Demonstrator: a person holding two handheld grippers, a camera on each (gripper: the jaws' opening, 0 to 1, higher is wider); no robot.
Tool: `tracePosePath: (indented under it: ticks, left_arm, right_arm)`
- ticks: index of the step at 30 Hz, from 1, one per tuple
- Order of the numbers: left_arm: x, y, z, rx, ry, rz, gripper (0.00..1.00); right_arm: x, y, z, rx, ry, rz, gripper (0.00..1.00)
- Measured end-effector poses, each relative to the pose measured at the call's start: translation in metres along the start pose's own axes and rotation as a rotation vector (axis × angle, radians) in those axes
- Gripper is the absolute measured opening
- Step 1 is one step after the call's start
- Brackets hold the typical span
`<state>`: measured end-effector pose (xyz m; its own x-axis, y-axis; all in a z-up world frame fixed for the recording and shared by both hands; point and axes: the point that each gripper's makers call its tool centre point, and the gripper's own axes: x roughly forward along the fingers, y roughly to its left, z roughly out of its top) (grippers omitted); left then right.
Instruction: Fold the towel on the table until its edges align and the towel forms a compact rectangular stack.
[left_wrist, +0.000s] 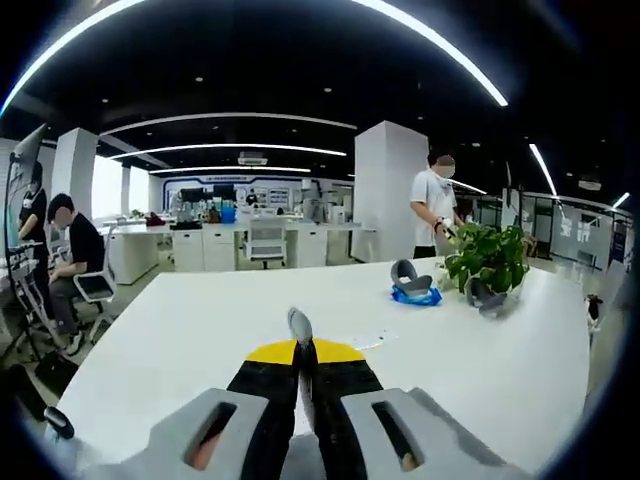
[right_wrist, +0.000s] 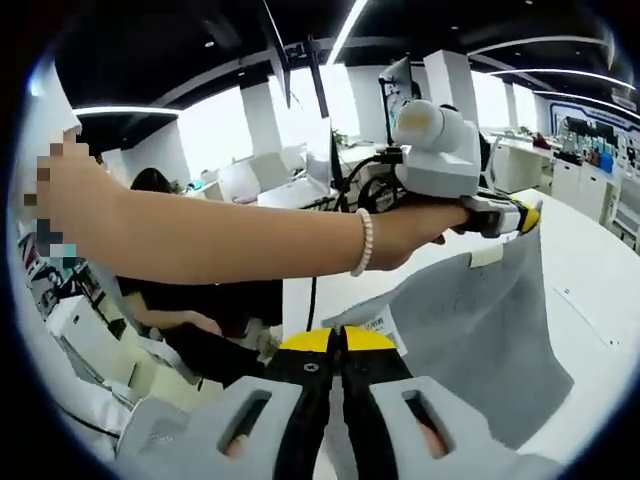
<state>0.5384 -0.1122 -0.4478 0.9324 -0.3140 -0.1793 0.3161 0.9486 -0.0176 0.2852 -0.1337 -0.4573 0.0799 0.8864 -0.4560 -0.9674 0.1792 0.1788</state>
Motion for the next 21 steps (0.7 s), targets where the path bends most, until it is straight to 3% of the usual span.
tracePosePath:
  ticks: [6,15,21]
  left_arm:
    - [-0.002,0.02,-0.022,-0.018,0.03,0.019,0.04]
    - [0.005,0.057,-0.068,-0.048,0.083,0.024,0.04]
    - [0.01,0.071,-0.095,-0.07,0.124,0.029,0.04]
  right_arm:
    - [0.024,0.001,-0.012,-0.012,0.028,0.028,0.0]
    - [0.061,-0.002,-0.029,-0.037,0.044,0.045,0.0]
    - [0.08,-0.006,-0.044,-0.026,0.062,0.064,0.0]
